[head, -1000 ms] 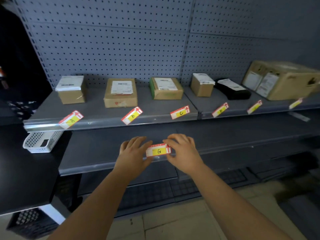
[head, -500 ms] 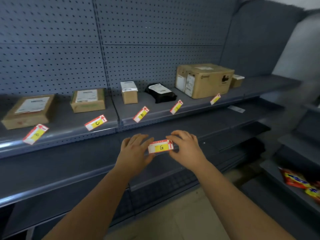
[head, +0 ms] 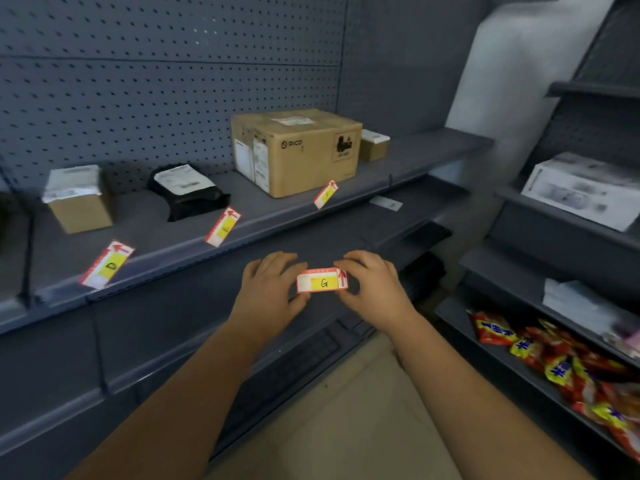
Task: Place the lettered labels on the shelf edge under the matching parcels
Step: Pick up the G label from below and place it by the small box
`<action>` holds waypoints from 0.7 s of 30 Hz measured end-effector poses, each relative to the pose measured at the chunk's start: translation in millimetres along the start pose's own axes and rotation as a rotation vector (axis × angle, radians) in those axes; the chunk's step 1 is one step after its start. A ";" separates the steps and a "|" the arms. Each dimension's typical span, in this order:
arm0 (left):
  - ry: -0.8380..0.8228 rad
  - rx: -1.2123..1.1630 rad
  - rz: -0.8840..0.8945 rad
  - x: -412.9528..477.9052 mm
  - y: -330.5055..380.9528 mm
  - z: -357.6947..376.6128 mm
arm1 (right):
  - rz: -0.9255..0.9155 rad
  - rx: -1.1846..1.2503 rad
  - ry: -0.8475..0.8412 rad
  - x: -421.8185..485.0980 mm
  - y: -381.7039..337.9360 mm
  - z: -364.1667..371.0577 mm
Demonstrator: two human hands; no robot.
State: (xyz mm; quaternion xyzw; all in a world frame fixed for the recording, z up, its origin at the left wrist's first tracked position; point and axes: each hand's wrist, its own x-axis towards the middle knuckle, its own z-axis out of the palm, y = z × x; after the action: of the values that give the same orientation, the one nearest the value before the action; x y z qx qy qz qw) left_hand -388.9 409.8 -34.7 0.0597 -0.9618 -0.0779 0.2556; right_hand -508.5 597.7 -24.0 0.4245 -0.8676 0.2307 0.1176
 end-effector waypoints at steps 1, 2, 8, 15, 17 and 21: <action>0.000 -0.016 0.009 17.9 4.5 10.8 | 0.012 -0.008 0.000 8.3 16.4 -3.3; -0.002 -0.031 0.018 36.8 9.3 20.7 | 0.023 -0.017 0.000 17.6 32.2 -7.5; 0.025 -0.072 0.089 145.7 31.4 72.7 | 0.085 -0.090 0.033 75.6 118.2 -32.1; -0.015 -0.032 0.104 224.4 61.6 117.9 | 0.105 -0.071 0.033 113.6 202.1 -42.9; -0.023 -0.013 0.089 244.8 70.4 131.7 | 0.090 -0.049 0.036 125.9 228.8 -44.5; 0.002 0.045 0.052 277.9 96.0 152.7 | 0.030 0.029 0.044 148.1 280.0 -51.8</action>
State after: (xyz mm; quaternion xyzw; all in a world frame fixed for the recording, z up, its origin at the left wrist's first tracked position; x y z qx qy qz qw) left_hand -712.2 479.2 -14.2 0.0407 -0.9642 -0.0494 0.2573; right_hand -820.1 671.9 -4.1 0.4079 -0.8677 0.2541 0.1271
